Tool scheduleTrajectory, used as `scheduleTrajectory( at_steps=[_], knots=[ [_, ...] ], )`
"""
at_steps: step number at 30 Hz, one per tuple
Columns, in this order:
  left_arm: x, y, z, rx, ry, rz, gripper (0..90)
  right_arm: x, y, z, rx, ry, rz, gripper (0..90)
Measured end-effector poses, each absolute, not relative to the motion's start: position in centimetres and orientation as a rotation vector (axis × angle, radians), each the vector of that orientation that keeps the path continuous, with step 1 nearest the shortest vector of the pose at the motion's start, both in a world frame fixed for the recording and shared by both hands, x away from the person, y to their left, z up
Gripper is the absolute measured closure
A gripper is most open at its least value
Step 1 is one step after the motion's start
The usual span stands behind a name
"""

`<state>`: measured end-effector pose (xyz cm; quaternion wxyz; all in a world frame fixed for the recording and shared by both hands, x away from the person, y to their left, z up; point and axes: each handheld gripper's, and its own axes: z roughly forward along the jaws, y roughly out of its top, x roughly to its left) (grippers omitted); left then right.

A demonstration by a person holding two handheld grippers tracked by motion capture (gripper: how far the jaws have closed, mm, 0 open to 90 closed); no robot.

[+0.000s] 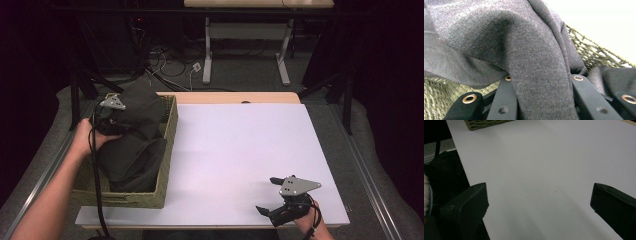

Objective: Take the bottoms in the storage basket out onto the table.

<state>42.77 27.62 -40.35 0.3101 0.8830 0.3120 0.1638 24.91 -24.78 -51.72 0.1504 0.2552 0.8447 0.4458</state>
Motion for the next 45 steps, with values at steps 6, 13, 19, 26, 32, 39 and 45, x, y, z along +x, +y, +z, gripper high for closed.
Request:
scheduleTrajectory(
  at_steps=[6, 13, 19, 26, 32, 39, 45],
  knots=[
    [42.9, 27.3, -39.6, 2.343, 0.812, 0.442, 72.1, 24.9, -24.8, -51.8, 0.738, 2.419, 1.285, 1.3],
    [43.3, 27.1, -38.9, 2.359, 0.788, 0.461, 72.1, 24.9, -24.8, -51.8, 0.738, 2.42, 1.286, 1.3],
    [43.7, 26.8, -38.2, 2.38, 0.755, 0.443, 72.0, 24.9, -24.8, -51.7, 0.739, 2.422, 1.279, 1.3],
    [43.8, 26.1, -37.2, 2.408, 0.691, 0.44, 72.0, 24.9, -24.8, -51.8, 0.737, 2.419, 1.283, 1.3],
    [43.9, 25.6, -36.2, 2.42, 0.658, 0.441, 72.1, 24.9, -24.8, -51.7, 0.736, 2.42, 1.284, 1.3],
    [43.9, 25.3, -35.2, 2.411, 0.62, 0.424, 72.2, 24.9, -24.8, -51.7, 0.737, 2.421, 1.278, 1.3],
    [43.8, 24.7, -34.6, 2.408, 0.59, 0.417, 72.3, 24.9, -24.8, -51.7, 0.737, 2.419, 1.28, 1.3]
  ],
)
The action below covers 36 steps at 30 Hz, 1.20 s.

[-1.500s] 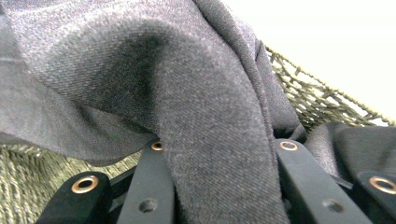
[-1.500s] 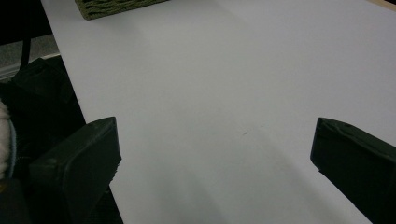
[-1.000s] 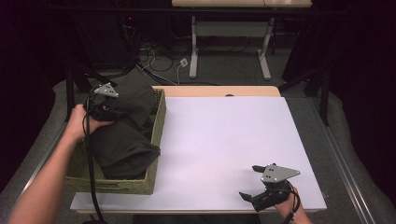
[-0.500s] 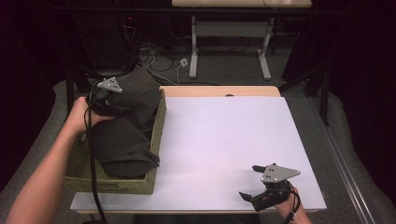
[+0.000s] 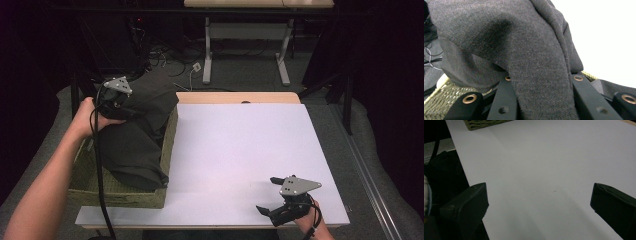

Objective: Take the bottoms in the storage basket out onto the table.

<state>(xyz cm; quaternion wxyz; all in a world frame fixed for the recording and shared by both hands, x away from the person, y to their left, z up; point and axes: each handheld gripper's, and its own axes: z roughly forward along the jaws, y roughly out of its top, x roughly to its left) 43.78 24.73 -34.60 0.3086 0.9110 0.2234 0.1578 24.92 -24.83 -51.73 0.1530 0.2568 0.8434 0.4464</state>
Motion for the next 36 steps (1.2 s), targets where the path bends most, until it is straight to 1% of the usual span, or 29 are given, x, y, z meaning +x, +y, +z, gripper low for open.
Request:
scheduleTrajectory(
  at_steps=[22, 25, 36],
  knots=[
    [43.2, 22.8, -31.9, 2.392, 0.525, 0.426, 72.4, 24.9, -24.9, -51.7, 0.739, 2.411, 1.287, 1.2],
    [43.0, 22.5, -31.6, 2.383, 0.511, 0.45, 72.5, 24.9, -24.9, -51.7, 0.745, 2.414, 1.287, 1.2],
    [42.7, 21.2, -30.2, 2.386, 0.475, 0.461, 72.7, 25.0, -24.9, -51.7, 0.73, 2.409, 1.288, 1.1]
  ],
)
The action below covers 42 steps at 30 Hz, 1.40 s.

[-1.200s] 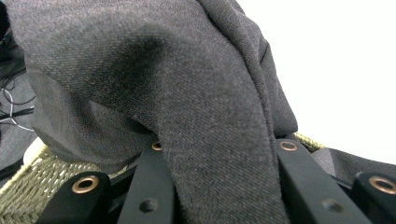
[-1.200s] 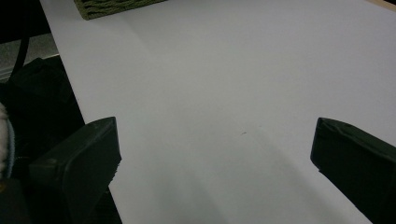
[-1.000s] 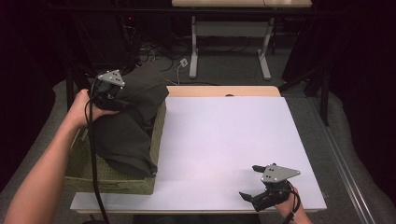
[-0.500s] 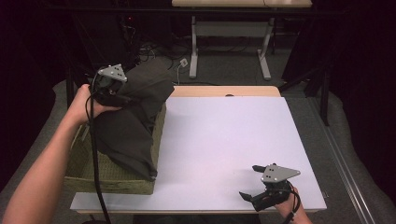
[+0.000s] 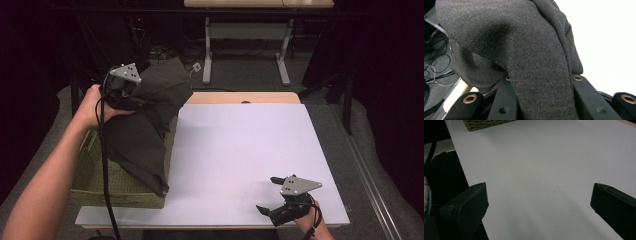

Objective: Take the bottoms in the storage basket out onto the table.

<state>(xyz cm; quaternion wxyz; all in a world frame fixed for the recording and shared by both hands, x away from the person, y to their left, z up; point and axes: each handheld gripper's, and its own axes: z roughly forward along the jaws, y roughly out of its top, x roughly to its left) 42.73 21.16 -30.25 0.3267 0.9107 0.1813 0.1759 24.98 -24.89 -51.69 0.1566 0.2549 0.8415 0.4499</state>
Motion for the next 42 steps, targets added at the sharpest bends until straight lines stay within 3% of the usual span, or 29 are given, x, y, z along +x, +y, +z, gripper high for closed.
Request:
scheduleTrajectory(
  at_steps=[42],
  knots=[
    [42.3, 14.4, -26.2, 2.391, 0.322, 0.473, 73.3, 25.0, -25.0, -51.6, 0.739, 2.414, 1.272, 1.2]
  ],
)
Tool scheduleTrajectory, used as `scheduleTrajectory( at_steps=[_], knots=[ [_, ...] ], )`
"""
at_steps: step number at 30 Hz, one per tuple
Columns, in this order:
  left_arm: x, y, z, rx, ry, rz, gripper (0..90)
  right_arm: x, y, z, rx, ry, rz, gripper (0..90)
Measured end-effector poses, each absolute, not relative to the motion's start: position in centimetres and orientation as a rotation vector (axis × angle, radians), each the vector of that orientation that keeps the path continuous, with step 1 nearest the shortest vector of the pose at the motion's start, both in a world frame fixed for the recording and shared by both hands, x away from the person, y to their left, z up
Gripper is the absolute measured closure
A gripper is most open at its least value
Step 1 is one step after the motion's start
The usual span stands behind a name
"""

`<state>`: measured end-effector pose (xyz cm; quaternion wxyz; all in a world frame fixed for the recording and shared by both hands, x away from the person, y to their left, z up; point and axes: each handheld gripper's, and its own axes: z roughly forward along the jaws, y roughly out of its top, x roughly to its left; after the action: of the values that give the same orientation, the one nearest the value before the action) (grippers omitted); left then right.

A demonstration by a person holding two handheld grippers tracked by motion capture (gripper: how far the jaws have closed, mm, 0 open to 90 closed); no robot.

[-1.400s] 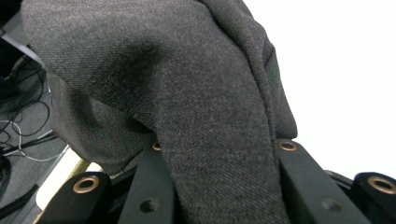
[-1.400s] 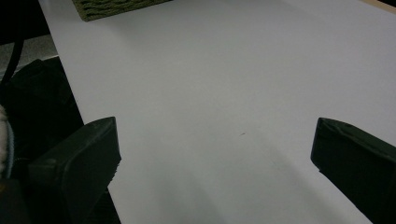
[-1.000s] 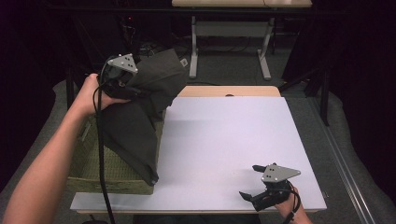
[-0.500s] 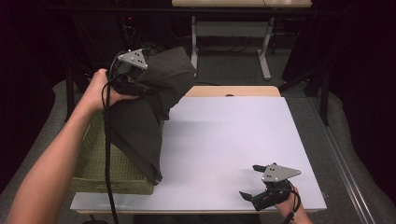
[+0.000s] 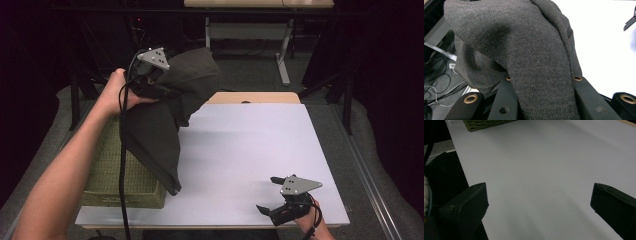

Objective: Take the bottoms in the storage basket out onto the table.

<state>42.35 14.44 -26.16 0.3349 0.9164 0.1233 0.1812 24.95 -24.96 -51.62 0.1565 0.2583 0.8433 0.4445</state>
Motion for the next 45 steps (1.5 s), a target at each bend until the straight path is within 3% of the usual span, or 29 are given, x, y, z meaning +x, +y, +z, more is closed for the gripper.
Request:
scheduleTrajectory(
  at_steps=[31, 45],
  knots=[
    [42.8, 9.1, -24.2, 2.35, 0.243, 0.49, 73.3, 24.9, -25.1, -51.5, 0.735, 2.401, 1.297, 1.1],
    [43.7, 7.5, -26.8, 2.312, 0.236, 0.424, 73.3, 24.8, -25.3, -51.5, 0.727, 2.401, 1.301, 1.1]
  ],
)
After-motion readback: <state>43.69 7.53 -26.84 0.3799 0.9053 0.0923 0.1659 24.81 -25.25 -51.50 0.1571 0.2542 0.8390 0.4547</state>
